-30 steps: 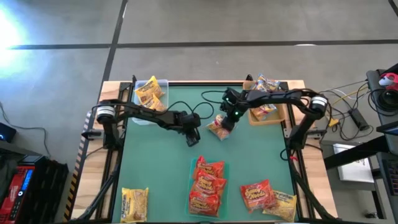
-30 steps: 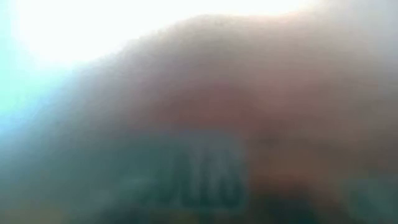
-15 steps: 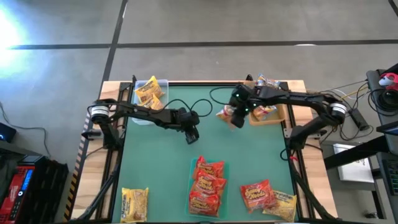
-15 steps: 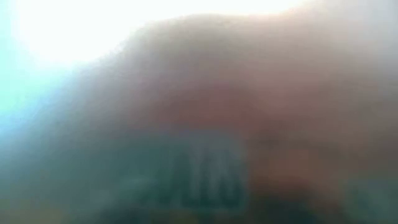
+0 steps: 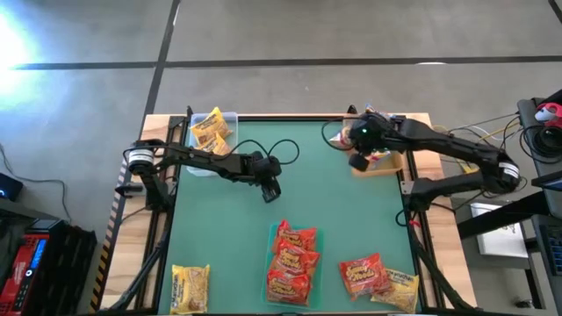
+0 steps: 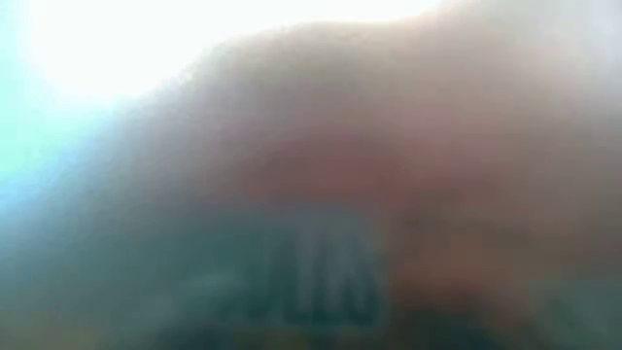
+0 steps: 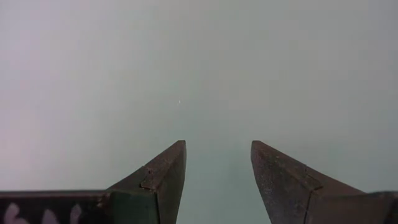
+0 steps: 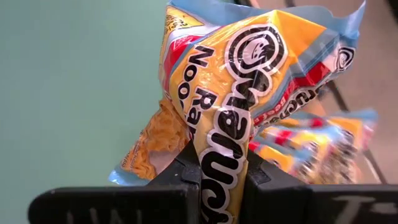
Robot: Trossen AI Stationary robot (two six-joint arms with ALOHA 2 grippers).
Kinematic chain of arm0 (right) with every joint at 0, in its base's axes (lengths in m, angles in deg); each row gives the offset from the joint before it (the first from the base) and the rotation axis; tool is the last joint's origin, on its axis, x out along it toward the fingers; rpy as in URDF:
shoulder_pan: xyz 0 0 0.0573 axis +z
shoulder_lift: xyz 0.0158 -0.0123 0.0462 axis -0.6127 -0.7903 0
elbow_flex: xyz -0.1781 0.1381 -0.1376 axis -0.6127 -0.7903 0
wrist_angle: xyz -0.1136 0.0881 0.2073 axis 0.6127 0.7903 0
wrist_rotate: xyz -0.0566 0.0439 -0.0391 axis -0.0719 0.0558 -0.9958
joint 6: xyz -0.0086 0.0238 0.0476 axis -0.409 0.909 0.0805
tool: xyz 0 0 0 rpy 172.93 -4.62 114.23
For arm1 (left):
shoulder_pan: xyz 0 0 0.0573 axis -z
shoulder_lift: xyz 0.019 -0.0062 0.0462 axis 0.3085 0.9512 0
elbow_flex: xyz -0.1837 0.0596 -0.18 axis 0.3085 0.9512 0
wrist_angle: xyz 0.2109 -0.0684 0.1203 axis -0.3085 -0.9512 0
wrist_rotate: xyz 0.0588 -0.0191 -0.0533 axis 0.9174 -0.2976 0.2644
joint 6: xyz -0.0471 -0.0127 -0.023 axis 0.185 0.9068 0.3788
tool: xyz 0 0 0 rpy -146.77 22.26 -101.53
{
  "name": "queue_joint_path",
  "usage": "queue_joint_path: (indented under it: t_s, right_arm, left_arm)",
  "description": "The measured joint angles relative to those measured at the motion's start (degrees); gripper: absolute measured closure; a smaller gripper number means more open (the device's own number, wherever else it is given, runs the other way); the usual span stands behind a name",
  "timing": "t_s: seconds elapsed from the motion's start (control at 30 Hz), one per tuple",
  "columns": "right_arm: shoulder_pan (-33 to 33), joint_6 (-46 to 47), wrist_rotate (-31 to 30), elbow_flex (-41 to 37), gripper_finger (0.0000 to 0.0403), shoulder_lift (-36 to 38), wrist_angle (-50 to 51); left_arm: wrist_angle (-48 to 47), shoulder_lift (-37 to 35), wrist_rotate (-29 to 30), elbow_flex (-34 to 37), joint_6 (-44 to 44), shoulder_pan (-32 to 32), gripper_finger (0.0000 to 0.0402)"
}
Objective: Sort Maruchan noodles
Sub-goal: Put the blue noodle pack into the yellow bin
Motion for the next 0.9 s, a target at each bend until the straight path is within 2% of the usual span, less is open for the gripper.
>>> queue_joint_path:
  t_s: [0.3,0.5,0.77,0.9]
  right_arm:
    - [-0.01,2.51,-8.48,0.01,0.0371,-0.71,11.87]
    - [0.02,3.71,-8.11,-0.71,0.0371,-4.76,20.75]
    - [-0.01,4.92,-7.61,-0.96,0.0370,-9.85,21.38]
    - [-0.01,4.77,-8.02,-0.98,0.0354,-10.91,21.36]
  left_arm:
    - [2.25,0.00,0.04,0.41,0.10,0.00,0.0235]
    - [3.34,0.00,0.06,0.41,-0.16,0.00,0.0235]
    - [3.92,0.02,0.08,0.50,-0.33,0.00,0.0235]
    - [3.89,0.02,0.06,0.50,-0.33,0.00,0.0235]
